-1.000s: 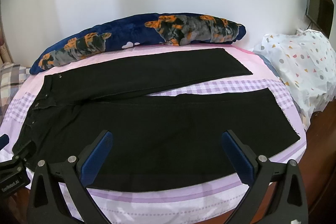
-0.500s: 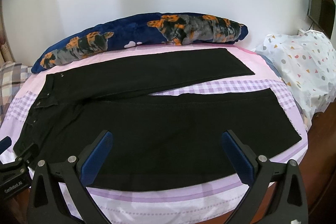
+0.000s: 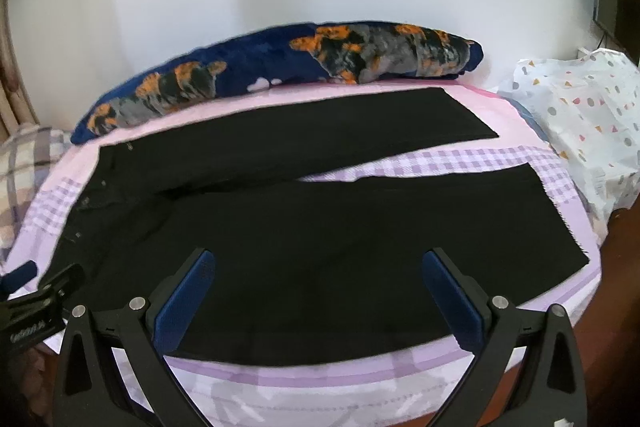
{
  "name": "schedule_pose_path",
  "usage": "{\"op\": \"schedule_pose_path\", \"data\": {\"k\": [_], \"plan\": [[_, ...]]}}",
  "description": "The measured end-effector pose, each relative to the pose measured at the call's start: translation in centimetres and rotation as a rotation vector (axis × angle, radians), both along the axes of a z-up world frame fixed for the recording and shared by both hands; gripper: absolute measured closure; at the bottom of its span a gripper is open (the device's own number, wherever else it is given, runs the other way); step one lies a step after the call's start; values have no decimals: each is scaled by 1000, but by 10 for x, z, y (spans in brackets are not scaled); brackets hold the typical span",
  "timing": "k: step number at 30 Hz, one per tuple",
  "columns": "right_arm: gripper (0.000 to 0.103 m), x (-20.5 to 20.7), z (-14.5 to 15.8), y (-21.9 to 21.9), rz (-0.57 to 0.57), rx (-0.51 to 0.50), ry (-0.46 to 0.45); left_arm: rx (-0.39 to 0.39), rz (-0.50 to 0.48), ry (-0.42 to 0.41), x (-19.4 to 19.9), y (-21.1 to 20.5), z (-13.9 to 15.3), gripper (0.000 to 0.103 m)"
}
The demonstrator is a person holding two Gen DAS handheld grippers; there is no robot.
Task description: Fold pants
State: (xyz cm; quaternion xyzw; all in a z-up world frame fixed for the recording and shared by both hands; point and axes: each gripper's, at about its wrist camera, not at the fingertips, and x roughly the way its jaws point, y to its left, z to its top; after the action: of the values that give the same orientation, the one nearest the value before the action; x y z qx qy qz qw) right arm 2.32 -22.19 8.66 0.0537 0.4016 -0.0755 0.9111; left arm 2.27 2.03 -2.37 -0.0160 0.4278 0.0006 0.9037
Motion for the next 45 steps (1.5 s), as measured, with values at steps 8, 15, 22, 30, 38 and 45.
{"op": "schedule_pose_path", "data": {"k": [8, 15, 22, 30, 38, 45], "plan": [[0, 13, -7, -6, 38, 116, -11, -80, 45, 4, 47, 57, 11, 3], [0, 59, -6, 6, 83, 161, 12, -234, 81, 28, 121, 134, 15, 29], [0, 117, -10, 27, 134, 194, 55, -468, 64, 114, 217, 193, -7, 54], [0, 168, -25, 53, 181, 131, 97, -668, 75, 244, 296, 229, -56, 59], [0, 205, -51, 71, 211, 140, 155, -706, 68, 307, 321, 242, -83, 66], [0, 226, -68, 81, 233, 156, 175, -771, 1, 336, 335, 236, -92, 86]]}}
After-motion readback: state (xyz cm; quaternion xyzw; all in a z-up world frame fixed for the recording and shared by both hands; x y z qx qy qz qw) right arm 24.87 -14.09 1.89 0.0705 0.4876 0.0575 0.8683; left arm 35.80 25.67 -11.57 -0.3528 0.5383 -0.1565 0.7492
